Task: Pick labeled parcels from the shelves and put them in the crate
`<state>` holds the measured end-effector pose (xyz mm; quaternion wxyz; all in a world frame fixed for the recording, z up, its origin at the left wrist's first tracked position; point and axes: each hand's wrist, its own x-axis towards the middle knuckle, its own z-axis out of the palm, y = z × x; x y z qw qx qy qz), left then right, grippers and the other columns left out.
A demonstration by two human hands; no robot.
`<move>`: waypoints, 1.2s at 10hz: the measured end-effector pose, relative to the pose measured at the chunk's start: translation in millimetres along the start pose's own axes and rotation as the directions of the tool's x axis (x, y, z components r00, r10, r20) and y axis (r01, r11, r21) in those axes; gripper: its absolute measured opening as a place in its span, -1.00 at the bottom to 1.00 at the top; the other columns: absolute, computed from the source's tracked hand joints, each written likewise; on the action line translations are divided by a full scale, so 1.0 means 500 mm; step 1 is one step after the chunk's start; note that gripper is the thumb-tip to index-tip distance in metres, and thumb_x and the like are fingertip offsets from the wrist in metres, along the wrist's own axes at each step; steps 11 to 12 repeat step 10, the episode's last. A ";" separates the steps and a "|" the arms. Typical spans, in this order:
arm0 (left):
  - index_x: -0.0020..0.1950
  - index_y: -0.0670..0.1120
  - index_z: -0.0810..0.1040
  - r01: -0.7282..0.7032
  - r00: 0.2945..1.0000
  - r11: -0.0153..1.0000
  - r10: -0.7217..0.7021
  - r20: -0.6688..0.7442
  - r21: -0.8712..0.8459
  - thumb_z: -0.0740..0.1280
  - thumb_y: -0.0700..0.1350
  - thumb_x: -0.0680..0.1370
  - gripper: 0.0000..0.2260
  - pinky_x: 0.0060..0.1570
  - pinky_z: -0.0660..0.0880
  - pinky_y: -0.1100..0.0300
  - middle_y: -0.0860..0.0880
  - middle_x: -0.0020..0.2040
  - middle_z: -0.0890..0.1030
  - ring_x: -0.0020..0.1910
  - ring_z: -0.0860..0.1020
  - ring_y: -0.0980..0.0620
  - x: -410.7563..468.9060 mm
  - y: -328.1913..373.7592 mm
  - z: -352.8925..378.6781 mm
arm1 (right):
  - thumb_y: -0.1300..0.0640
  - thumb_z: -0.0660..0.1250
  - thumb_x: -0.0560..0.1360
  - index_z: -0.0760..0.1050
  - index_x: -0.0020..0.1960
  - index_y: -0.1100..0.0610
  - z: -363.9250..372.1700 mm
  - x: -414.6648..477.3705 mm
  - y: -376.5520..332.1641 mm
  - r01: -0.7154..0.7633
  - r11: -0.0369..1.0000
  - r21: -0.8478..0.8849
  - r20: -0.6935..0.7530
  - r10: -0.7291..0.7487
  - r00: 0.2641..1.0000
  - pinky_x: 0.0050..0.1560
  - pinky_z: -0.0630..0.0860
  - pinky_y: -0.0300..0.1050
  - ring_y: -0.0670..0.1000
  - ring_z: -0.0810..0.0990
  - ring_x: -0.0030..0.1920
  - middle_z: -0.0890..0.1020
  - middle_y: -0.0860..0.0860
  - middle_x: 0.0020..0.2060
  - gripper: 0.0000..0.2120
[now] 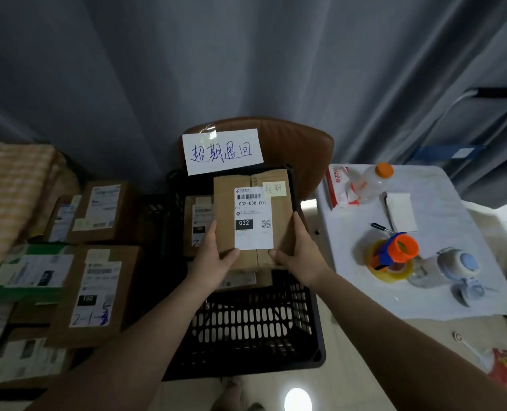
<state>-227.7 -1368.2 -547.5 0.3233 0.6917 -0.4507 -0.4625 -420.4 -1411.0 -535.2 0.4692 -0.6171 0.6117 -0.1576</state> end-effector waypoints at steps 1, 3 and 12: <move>0.56 0.02 -0.05 0.003 0.999 0.999 -0.004 0.035 0.032 0.36 -0.16 0.53 -0.25 0.43 0.21 0.01 0.00 0.51 0.20 0.46 0.21 0.04 0.076 -0.004 0.004 | 0.09 0.42 0.45 -0.23 0.53 -0.19 -0.001 0.071 -0.003 0.007 0.997 -0.072 0.005 -0.007 1.000 0.42 0.23 0.28 0.13 0.22 0.46 0.25 -0.01 0.47 -0.03; 0.56 0.00 -0.02 0.024 0.998 0.994 -0.031 0.060 0.110 0.30 -0.15 0.57 -0.33 0.41 0.23 0.04 -0.04 0.51 0.19 0.45 0.21 -0.01 0.192 -0.006 0.033 | 0.09 0.36 0.51 -0.09 0.53 -0.13 -0.011 0.164 0.012 -0.033 0.971 -0.237 0.029 0.041 0.999 0.41 0.28 0.22 0.15 0.21 0.46 0.13 0.00 0.50 -0.21; 0.54 0.01 0.06 -0.055 0.998 0.755 0.015 0.067 0.653 0.28 0.08 0.56 -0.37 0.32 0.32 -0.04 -0.09 0.51 0.15 0.43 0.21 -0.16 0.184 0.028 -0.012 | -0.13 0.30 0.52 -0.15 0.56 -0.02 -0.023 0.170 -0.018 0.054 0.607 -0.793 0.085 0.023 0.996 0.50 -0.05 0.19 0.25 -0.04 0.52 -0.06 0.18 0.54 -0.18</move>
